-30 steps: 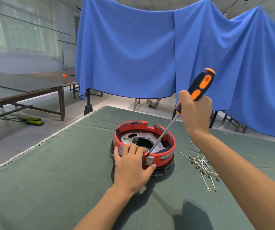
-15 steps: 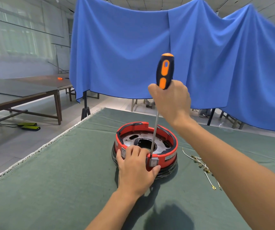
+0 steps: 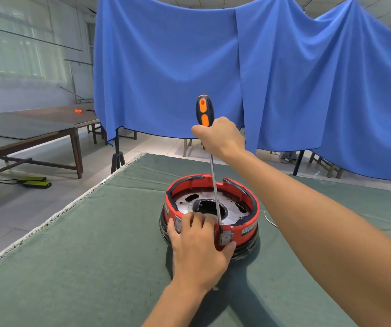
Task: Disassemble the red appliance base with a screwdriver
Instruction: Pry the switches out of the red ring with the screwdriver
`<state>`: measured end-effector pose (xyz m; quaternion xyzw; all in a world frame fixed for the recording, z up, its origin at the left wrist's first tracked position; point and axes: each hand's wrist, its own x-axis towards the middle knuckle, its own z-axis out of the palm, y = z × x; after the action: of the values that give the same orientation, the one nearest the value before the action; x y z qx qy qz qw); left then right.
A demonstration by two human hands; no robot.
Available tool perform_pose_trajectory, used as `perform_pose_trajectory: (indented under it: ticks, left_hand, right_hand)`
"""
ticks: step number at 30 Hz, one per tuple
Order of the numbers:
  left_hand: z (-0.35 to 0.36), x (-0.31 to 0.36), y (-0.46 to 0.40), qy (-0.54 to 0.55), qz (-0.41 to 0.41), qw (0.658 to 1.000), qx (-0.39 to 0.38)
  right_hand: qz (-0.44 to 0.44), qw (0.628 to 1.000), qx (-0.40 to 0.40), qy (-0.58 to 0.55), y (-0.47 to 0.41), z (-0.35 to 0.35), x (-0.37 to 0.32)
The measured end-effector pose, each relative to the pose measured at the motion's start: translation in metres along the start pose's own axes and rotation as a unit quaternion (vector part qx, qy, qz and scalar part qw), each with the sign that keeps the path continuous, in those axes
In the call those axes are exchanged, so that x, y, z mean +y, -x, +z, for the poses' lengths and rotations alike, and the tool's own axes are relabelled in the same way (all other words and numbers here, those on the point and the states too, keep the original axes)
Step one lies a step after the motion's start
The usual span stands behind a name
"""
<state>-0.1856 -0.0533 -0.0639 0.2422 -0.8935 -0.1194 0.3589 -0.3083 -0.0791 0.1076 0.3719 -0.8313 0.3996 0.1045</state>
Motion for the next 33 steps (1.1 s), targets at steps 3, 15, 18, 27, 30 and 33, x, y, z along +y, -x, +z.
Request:
perform_pose_trajectory:
  ticks: [3,15,18,27,30,33]
  left_hand:
    - [0.0,-0.001,0.001,0.004,-0.006,1.0,-0.007]
    - [-0.005,0.001,0.001,0.118,-0.039,0.992,-0.005]
    - [-0.005,0.002,0.002,0.128,-0.039,0.991,0.012]
    - [-0.001,0.003,0.003,0.105,-0.032,0.994,0.017]
    - [-0.001,0.004,0.003,0.102,-0.032,0.994,0.021]
    - [0.0,0.004,0.004,0.097,-0.03,0.994,0.024]
  right_hand:
    - [0.008,0.999,0.006,-0.035,0.004,-0.009,0.003]
    - [0.038,0.963,0.181,-0.196,0.089,-0.084,0.043]
    - [0.076,0.92,0.263,-0.28,0.109,-0.087,0.07]
    - [0.212,0.812,0.378,-0.391,0.134,-0.081,0.123]
    - [0.216,0.799,0.395,-0.398,0.138,-0.078,0.131]
    - [0.242,0.783,0.405,-0.404,0.143,-0.073,0.137]
